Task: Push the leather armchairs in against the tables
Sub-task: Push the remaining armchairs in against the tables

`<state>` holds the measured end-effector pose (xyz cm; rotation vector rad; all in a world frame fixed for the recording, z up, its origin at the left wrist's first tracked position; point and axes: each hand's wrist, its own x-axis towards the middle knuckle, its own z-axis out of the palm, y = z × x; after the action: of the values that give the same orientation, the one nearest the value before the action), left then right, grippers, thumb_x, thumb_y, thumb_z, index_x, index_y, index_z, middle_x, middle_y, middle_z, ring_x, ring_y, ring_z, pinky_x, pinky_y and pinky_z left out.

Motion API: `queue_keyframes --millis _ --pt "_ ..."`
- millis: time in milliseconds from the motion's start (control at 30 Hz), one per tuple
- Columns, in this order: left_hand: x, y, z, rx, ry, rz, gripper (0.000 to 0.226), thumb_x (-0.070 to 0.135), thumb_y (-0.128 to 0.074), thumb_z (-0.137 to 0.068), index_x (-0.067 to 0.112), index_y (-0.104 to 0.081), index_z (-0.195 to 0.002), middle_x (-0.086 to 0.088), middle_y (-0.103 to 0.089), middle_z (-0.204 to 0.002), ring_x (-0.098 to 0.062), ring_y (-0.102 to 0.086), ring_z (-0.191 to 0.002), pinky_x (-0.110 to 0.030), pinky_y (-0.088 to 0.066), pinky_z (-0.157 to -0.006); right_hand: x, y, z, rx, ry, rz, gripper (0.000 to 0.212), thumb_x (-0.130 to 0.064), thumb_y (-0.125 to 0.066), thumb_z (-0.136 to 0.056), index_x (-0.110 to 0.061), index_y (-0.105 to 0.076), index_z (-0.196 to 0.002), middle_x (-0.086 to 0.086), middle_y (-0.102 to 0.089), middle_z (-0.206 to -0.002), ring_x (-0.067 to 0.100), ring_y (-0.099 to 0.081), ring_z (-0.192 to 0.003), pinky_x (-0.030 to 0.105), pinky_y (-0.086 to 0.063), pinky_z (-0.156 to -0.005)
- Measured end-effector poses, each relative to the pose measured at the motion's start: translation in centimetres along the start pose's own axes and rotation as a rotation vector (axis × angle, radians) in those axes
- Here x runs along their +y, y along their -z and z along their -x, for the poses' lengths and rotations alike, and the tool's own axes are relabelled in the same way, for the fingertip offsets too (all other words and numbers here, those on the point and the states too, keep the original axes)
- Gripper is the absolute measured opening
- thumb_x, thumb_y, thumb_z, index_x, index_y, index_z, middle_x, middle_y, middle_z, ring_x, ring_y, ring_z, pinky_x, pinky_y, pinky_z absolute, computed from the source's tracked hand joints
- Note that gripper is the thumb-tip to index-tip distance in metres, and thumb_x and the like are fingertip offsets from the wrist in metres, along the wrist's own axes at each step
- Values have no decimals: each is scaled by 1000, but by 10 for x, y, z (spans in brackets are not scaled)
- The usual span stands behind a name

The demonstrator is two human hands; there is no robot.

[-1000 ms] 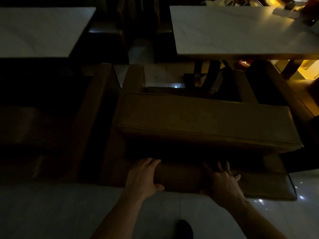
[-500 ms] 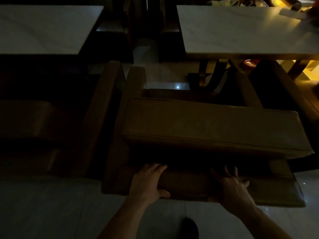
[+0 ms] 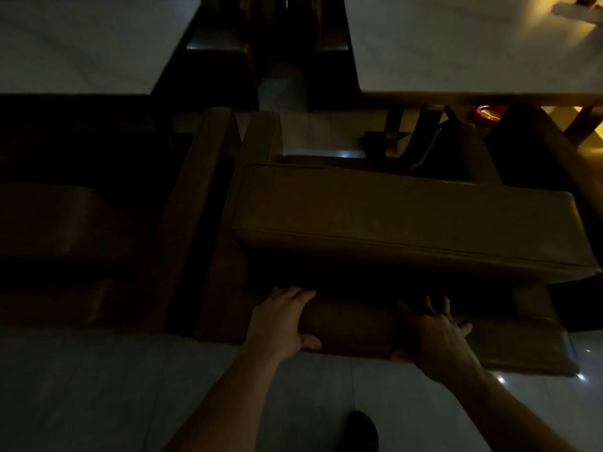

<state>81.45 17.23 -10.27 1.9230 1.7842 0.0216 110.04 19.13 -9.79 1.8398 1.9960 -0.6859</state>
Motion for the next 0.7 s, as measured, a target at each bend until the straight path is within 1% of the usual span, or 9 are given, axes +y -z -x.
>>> queue_keyframes --millis 167,300,433,533,633,700 --pt "2 -1 -4 14 19 13 97 62 -77 -67 39 -29 -148 12 -33 -152 -21 -29 -139 -41 -33 -109 0 5 -5 -7 5 -2 107 -59 -72 -79 -42 0 -156 13 5 -165 47 17 -147 77 -7 -111" --pt "5 -3 1 18 35 11 98 61 -77 -68 39 -26 -149 9 -30 -155 -25 -24 -142 -43 -31 -112 0 2 -1 26 17 17 106 -62 -69 -80 -41 3 -156 13 4 -165 46 17 -147 77 -7 -111" --pt "9 -3 6 16 44 19 97 56 -77 -72 37 -24 -151 8 -26 -157 -25 -17 -145 -42 -22 -115 1 2 1 30 32 18 106 -62 -69 -80 -41 2 -156 12 3 -165 45 15 -147 77 -8 -111" --pt "11 -1 6 20 38 17 96 54 -77 -73 35 -24 -151 7 -26 -157 -23 -17 -145 -40 -16 -117 3 -1 -1 46 43 25 106 -64 -68 -79 -42 2 -156 12 1 -165 45 15 -148 78 -10 -110" --pt "11 -2 2 18 41 28 97 53 -79 -71 35 -26 -150 7 -28 -156 -22 -20 -144 -42 -19 -117 4 -1 -2 61 36 44 106 -65 -68 -78 -42 1 -156 11 -3 -165 45 13 -148 79 -13 -109" --pt "10 -2 0 16 36 34 96 53 -79 -71 34 -27 -150 8 -30 -155 -21 -22 -143 -41 -20 -117 3 -1 -2 56 29 38 106 -64 -69 -78 -42 1 -156 11 -1 -165 44 13 -148 79 -12 -109"
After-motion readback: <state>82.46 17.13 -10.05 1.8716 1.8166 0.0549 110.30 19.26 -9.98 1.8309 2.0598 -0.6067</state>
